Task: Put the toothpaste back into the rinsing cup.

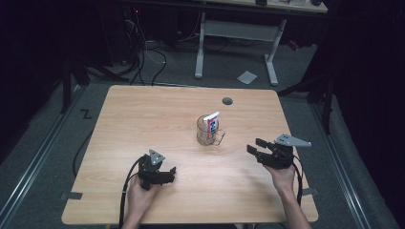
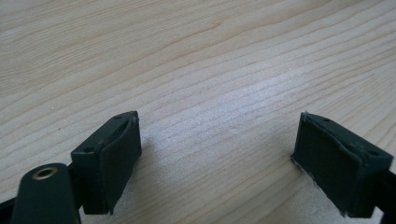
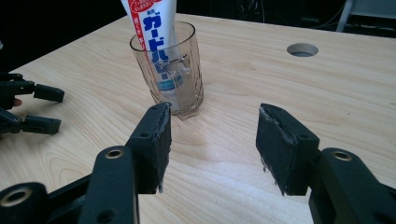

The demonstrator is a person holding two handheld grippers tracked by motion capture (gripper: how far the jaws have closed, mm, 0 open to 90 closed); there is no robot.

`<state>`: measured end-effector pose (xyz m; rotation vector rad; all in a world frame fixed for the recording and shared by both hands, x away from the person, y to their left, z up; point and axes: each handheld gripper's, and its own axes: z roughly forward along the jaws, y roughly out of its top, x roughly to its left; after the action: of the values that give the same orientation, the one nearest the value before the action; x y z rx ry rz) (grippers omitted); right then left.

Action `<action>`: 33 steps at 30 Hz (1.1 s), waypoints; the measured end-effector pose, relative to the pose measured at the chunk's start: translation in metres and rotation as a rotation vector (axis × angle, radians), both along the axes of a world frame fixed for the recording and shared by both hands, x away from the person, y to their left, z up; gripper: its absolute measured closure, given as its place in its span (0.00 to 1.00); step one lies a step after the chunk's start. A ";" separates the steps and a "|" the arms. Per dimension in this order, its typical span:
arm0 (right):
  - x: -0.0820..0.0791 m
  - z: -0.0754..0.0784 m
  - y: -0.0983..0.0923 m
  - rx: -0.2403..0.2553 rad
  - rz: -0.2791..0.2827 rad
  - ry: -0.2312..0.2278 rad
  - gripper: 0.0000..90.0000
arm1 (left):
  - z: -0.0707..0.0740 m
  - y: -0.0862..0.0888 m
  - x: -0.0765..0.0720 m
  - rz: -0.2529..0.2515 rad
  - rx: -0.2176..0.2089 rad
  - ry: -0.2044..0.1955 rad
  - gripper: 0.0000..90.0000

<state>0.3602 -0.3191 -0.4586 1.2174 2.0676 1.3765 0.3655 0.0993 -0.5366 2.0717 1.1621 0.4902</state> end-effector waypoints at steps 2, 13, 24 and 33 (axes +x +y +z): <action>-0.001 -0.002 -0.001 0.003 -0.003 0.007 0.51 | 0.000 0.000 0.000 0.000 0.000 0.000 0.17; -0.005 -0.014 -0.008 0.004 -0.017 0.030 0.51 | 0.000 0.000 0.000 0.000 0.000 0.000 0.17; -0.010 -0.021 -0.011 -0.012 -0.019 0.033 0.53 | 0.000 0.000 0.000 0.001 0.000 0.000 0.17; -0.010 -0.029 -0.015 -0.023 -0.042 0.051 0.52 | 0.000 0.000 0.000 0.001 0.000 0.000 0.17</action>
<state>0.3502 -0.3338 -0.4878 1.2910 2.0740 1.3127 0.3656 0.0990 -0.5366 2.0709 1.1637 0.4907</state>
